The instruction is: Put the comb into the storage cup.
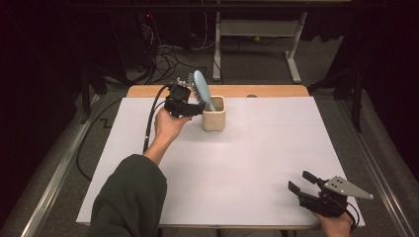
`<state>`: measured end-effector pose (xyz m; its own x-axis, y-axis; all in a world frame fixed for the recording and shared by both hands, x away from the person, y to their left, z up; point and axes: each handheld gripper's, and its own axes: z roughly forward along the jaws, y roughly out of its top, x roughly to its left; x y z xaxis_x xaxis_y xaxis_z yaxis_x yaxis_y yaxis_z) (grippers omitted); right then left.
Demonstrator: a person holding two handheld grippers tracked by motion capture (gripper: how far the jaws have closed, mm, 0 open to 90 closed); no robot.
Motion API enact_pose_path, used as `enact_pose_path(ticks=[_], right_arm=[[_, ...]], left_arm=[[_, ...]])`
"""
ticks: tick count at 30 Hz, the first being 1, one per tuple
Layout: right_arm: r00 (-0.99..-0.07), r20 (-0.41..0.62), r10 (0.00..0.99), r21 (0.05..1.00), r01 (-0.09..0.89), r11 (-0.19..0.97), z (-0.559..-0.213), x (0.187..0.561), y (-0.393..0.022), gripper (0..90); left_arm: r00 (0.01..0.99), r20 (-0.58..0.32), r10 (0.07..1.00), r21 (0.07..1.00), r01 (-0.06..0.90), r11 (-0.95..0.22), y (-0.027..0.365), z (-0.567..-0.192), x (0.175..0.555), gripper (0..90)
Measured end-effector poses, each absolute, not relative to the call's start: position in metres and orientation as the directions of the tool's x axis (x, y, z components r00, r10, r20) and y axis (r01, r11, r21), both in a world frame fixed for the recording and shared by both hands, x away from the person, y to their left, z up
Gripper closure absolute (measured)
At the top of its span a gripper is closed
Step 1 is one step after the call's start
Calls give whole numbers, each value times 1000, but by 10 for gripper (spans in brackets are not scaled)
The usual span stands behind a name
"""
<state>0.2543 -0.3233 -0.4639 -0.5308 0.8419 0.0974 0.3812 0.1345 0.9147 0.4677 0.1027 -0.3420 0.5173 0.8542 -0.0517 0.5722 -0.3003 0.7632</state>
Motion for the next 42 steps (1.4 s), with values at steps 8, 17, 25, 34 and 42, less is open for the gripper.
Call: enact_pose_path(ticks=[8,17,25,34,42], right_arm=[[-530,93,843,916,377,136,-463,253,-323,317],[-526,93,846,914,381,136,-464,255,-323,317],[-529,93,844,916,377,136,-464,253,-323,317],[-525,89,846,916,376,137,-463,253,-323,317],[-527,90,845,917,375,136,-463,253,-323,318]], left_arm=[[510,-51,859,772,566,-290,117,-343,458,334],[497,-72,865,778,571,-263,131,-345,454,332],[503,-64,862,780,564,-271,140,-349,443,329],[504,-83,860,782,567,-258,145,-348,439,328],[501,-82,861,788,562,-252,154,-353,431,329]])
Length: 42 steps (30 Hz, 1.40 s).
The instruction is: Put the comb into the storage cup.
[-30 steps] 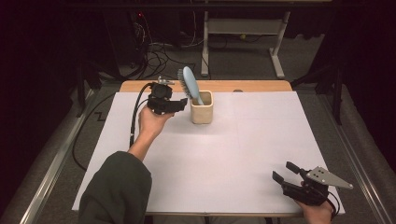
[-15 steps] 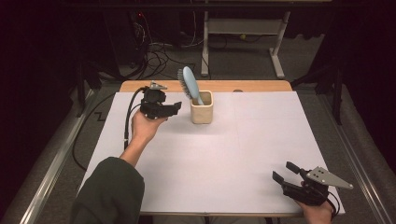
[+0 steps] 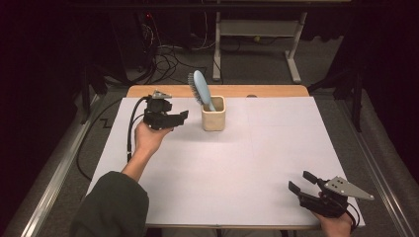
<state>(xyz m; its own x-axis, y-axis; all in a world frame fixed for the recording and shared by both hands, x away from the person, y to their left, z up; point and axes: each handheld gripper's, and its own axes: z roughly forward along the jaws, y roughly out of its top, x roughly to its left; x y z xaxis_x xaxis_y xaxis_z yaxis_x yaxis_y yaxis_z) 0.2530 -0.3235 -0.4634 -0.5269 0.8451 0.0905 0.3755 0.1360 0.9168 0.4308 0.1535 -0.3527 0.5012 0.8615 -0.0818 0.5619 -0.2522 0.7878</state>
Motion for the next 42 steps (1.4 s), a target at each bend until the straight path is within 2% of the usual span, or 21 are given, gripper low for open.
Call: enact_pose_path(ticks=[21,30,42], right_arm=[[-519,94,849,918,376,128,-463,252,-325,319],[-518,91,851,919,372,129,-463,252,-325,320],[-516,90,852,918,375,130,-463,252,-325,320]], left_arm=[[508,-71,858,807,535,-250,174,-356,407,333],[521,-15,853,805,512,-299,180,-364,397,343],[520,-22,854,810,510,-290,186,-365,389,342]])
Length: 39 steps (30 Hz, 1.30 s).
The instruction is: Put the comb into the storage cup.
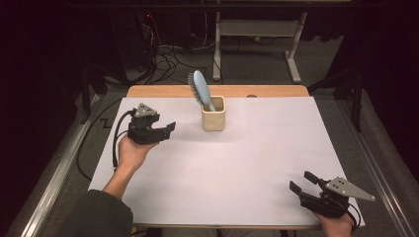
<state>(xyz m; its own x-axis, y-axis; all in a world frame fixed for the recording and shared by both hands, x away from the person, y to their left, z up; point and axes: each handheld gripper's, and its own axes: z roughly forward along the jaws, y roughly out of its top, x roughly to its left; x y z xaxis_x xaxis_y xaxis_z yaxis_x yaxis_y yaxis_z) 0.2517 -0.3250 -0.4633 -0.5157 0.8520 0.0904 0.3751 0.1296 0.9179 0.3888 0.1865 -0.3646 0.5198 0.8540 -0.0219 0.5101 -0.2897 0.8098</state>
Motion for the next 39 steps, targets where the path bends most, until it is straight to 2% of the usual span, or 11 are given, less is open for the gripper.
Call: enact_pose_path(ticks=[39], right_arm=[[-517,86,851,918,374,135,-463,251,-324,321]], left_arm=[[484,-29,874,817,515,-259,218,-377,365,341]])
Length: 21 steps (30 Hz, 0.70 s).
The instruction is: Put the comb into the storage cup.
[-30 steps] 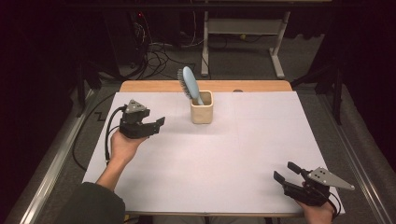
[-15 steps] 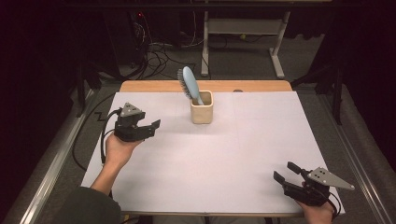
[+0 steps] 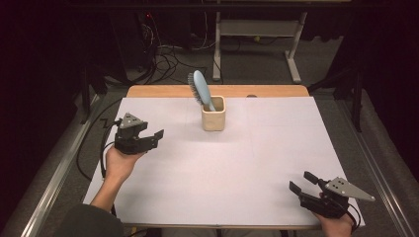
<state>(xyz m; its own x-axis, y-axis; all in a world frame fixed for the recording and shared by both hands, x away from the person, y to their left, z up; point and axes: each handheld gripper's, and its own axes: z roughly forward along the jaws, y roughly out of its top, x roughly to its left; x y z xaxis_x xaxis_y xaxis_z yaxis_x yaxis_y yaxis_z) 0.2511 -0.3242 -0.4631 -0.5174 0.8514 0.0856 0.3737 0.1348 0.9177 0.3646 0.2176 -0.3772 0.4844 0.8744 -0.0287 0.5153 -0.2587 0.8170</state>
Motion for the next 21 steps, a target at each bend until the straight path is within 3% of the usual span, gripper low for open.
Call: enact_pose_path(ticks=[21], right_arm=[[-519,83,851,916,375,139,-463,251,-323,321]], left_arm=[[476,-18,879,813,518,-264,229,-384,349,341]])
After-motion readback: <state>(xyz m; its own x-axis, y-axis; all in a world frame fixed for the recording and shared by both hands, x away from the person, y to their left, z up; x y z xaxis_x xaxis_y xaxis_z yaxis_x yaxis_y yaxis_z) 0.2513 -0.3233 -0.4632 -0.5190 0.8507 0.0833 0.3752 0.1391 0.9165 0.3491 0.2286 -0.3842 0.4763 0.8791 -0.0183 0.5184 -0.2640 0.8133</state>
